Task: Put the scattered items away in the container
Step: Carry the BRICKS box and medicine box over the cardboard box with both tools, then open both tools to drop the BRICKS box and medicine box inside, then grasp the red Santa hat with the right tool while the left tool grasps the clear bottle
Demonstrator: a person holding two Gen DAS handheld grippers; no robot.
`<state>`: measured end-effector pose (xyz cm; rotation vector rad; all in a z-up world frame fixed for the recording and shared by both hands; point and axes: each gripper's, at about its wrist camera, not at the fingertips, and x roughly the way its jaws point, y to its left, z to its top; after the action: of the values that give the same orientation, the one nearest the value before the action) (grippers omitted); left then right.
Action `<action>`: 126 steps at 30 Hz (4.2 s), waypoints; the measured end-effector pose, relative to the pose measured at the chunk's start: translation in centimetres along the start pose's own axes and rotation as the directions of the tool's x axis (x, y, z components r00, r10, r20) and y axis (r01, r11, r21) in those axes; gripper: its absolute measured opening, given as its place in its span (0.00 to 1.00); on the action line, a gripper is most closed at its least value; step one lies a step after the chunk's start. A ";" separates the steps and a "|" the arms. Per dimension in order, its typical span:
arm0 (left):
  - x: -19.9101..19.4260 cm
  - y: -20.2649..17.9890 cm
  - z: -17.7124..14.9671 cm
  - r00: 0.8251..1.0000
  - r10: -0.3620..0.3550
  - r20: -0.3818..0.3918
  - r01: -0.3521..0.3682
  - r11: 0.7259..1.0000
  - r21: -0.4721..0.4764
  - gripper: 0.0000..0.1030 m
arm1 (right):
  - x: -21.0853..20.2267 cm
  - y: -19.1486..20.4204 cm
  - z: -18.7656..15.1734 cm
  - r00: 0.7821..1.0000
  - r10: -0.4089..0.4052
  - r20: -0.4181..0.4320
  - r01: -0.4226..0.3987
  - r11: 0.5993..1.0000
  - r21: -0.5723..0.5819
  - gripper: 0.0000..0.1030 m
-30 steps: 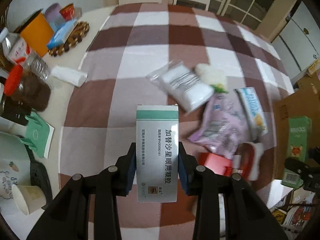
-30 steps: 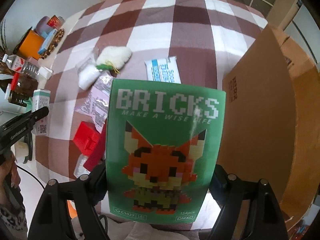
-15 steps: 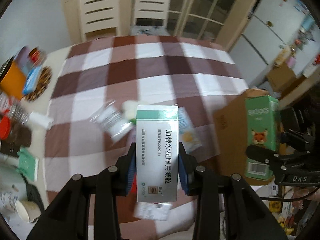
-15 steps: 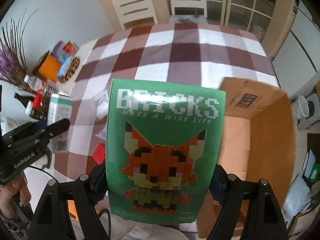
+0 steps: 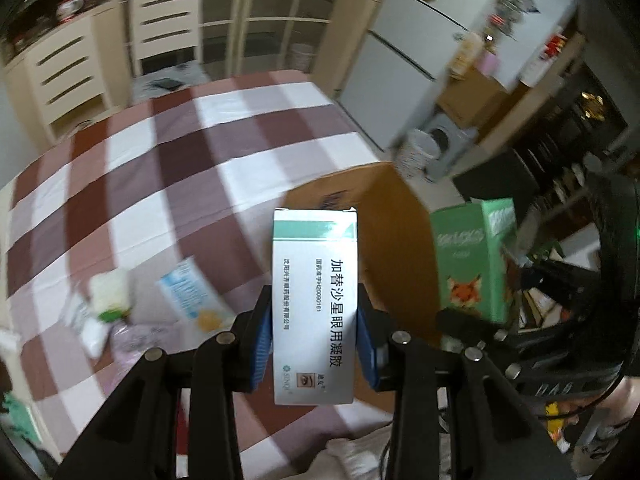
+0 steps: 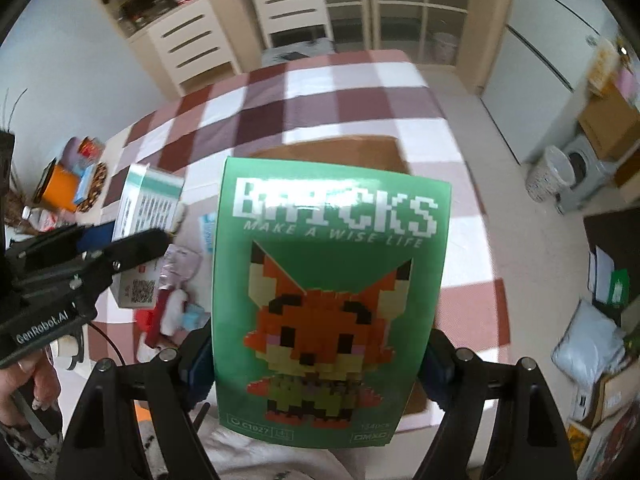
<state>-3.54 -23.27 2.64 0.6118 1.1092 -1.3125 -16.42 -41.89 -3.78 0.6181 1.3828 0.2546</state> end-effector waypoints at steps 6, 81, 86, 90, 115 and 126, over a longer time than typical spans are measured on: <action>3.1 -3.5 1.9 0.998 -0.038 -0.048 0.040 0.998 0.042 0.36 | 0.3 -1.8 -1.3 1.000 -0.004 0.017 0.003 0.999 0.050 0.81; 2.2 -1.4 -1.6 0.974 0.189 -0.122 -0.195 0.980 -0.038 0.79 | 1.6 -0.8 -1.3 0.996 -0.083 0.029 0.079 0.990 0.119 0.80; 0.8 0.4 -3.0 0.955 0.259 -0.146 -0.272 0.959 -0.074 0.87 | 1.8 0.6 -0.9 0.995 -0.096 0.017 0.094 0.992 0.089 0.80; 0.1 2.2 -4.5 0.950 0.258 -0.175 -0.282 0.951 -0.129 0.88 | 1.7 2.1 -0.3 0.995 -0.096 0.021 0.095 0.994 0.050 0.80; -5.6 18.3 -20.2 0.924 0.282 -0.257 -0.382 0.701 -0.602 0.88 | 5.9 18.5 3.1 0.994 -0.087 -0.062 0.054 0.910 -0.412 0.80; -1.8 17.4 -23.5 0.936 0.216 -0.276 -0.343 0.731 -0.590 0.88 | 10.7 22.4 1.7 0.981 -0.073 -0.180 -0.023 0.876 -0.481 0.80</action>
<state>6.48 1.67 -9.00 0.3734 1.4576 -0.5537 -8.61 -18.56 -0.40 0.1592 1.4393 0.6321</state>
